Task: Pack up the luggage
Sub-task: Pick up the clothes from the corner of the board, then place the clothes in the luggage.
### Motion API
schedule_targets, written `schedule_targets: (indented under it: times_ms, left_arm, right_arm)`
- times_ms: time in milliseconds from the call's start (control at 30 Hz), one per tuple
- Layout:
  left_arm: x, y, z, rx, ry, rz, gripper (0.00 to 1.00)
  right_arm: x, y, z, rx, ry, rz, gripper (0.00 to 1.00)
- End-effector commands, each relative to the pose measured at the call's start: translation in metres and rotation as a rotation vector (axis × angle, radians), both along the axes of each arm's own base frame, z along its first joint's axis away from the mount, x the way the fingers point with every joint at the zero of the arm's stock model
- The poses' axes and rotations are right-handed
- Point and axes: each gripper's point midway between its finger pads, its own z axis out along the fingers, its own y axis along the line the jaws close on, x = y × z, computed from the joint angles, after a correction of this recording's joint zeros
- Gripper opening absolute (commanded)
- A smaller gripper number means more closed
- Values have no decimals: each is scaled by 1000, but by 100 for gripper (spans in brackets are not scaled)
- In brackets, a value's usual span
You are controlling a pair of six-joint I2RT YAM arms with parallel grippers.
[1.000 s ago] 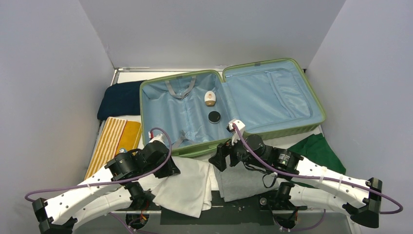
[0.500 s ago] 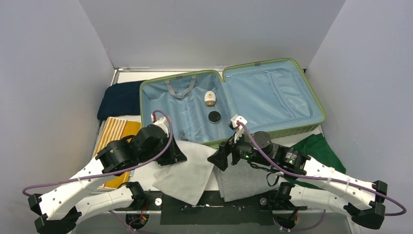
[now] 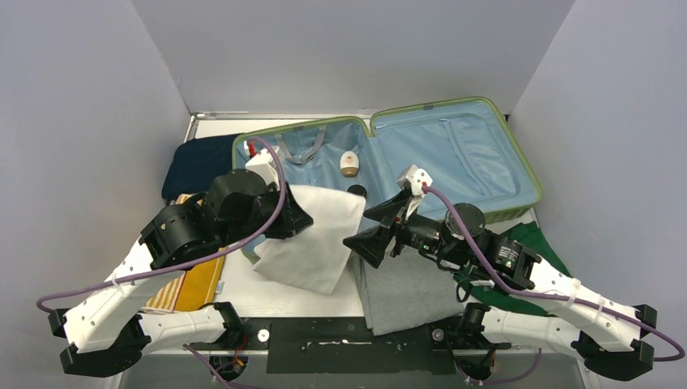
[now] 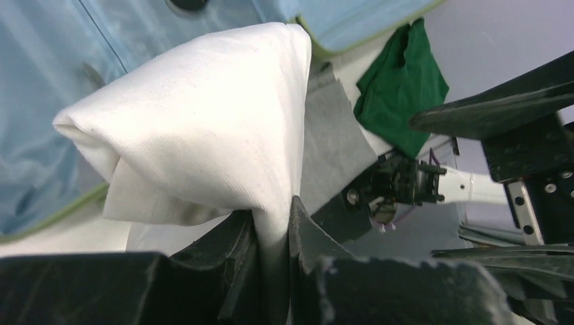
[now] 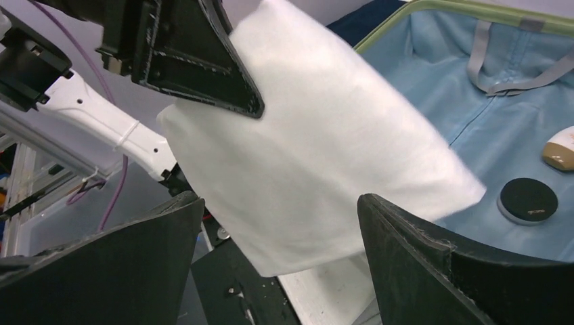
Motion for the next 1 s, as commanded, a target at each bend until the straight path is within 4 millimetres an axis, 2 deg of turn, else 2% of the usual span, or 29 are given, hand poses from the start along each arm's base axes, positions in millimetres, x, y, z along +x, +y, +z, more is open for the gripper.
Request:
schedule_targets:
  times_ms: [0, 167, 267, 367, 500, 667, 833, 967]
  left_arm:
    - [36, 9, 65, -17, -268, 82, 0]
    - [67, 5, 102, -37, -413, 169, 0]
    - [85, 6, 108, -11, -459, 219, 0]
    - [111, 11, 103, 24, -466, 264, 0]
    - [153, 17, 85, -12, -408, 285, 0]
    - [189, -2, 62, -24, -369, 272, 0]
    - [224, -6, 40, -56, -340, 302, 0]
    - [243, -13, 28, -78, -322, 297, 0]
  right_arm:
    - [15, -2, 33, 81, -74, -80, 86]
    - [18, -2, 35, 96, -78, -97, 86]
    - [20, -5, 34, 107, -72, -118, 86]
    - [25, -11, 28, 113, -56, -161, 86]
    - [30, -19, 17, 109, -36, -214, 86]
    - [30, -24, 3, 100, -11, -232, 86]
    - [28, -30, -9, 99, 10, -241, 86]
    - [25, -36, -18, 89, 28, -249, 86]
